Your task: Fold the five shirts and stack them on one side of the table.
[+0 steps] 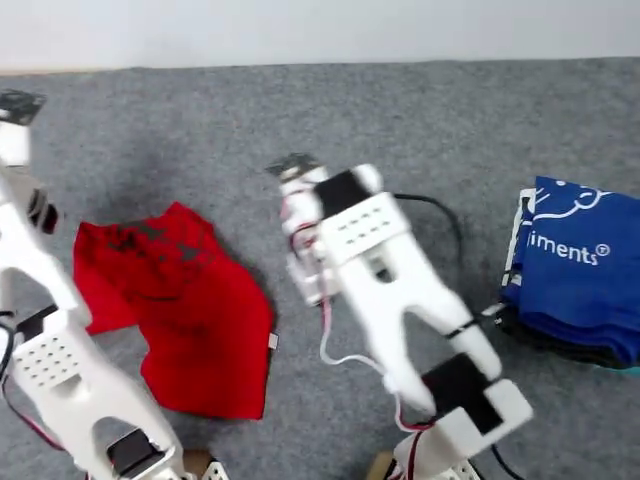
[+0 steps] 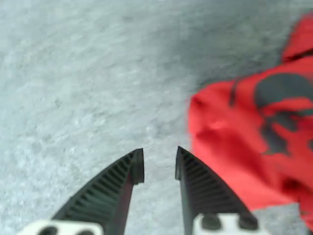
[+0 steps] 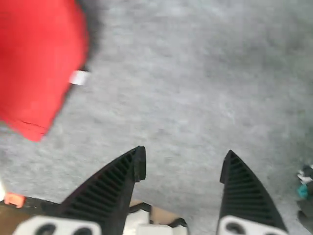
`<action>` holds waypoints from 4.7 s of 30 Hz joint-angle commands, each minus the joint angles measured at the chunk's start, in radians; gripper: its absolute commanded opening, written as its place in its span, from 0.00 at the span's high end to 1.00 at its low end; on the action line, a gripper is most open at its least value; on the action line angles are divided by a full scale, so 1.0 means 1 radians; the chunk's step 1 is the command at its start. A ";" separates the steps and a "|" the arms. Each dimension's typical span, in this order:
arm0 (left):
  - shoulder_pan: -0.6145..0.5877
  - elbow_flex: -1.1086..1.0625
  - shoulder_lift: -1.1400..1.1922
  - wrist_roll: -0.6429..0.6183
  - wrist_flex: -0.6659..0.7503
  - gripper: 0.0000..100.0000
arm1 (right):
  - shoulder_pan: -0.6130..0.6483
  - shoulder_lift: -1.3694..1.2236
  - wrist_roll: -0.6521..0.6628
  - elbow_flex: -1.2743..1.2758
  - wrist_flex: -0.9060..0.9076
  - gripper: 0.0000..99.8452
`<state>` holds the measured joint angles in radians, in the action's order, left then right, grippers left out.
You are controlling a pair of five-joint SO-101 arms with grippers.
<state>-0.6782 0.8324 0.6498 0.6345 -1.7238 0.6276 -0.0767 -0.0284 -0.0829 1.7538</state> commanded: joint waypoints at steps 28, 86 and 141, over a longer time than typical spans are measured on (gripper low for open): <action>-0.120 -0.016 -0.063 -0.046 -0.014 0.92 | 0.328 -0.880 -0.213 -0.747 0.039 0.97; 0.390 -0.733 -0.703 -0.087 -0.026 0.87 | -0.341 -0.552 0.414 -1.065 -0.168 0.80; 0.577 -0.593 -0.750 -0.196 -0.031 1.00 | -0.435 -0.357 0.341 -0.772 0.042 0.80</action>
<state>-0.0276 0.2048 0.1020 0.4503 -1.7238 0.1995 -0.4941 0.3230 -0.8500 1.7568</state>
